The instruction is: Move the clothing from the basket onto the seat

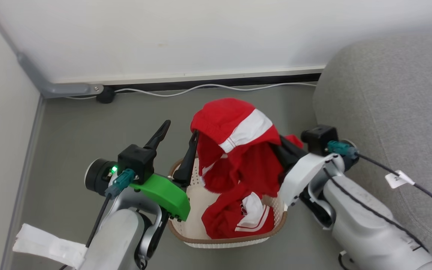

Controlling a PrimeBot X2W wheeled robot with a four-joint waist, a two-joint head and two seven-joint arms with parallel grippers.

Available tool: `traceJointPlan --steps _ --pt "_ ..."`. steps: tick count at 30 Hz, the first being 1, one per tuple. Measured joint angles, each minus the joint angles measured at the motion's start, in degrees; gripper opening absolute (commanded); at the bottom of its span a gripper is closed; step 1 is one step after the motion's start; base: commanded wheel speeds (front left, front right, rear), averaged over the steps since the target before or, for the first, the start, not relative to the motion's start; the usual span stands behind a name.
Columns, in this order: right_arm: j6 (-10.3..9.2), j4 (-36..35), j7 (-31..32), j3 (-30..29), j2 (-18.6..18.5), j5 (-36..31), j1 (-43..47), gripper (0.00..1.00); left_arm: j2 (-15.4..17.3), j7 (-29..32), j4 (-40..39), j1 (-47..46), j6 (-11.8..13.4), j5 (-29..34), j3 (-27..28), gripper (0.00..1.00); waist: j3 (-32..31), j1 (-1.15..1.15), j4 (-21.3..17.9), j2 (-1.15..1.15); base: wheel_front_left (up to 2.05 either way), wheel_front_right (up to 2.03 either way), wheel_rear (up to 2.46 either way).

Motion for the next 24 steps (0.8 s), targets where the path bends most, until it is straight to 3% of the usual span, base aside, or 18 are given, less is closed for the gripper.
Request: traceJointPlan --steps 9,24 --pt "-0.27 -4.3 -0.2 -6.3 -4.3 0.6 -0.2 0.0 0.3 -2.8 0.2 2.4 -0.1 -0.3 0.1 1.0 -1.0 0.0 -4.6 0.0 0.0 0.0 0.0" --pt "-2.76 -9.3 -0.2 -12.9 -11.5 1.0 5.5 0.0 0.5 -5.8 0.9 8.4 -1.6 -0.8 -2.9 1.0 -3.1 0.0 -12.9 0.0 0.0 0.0 0.0"
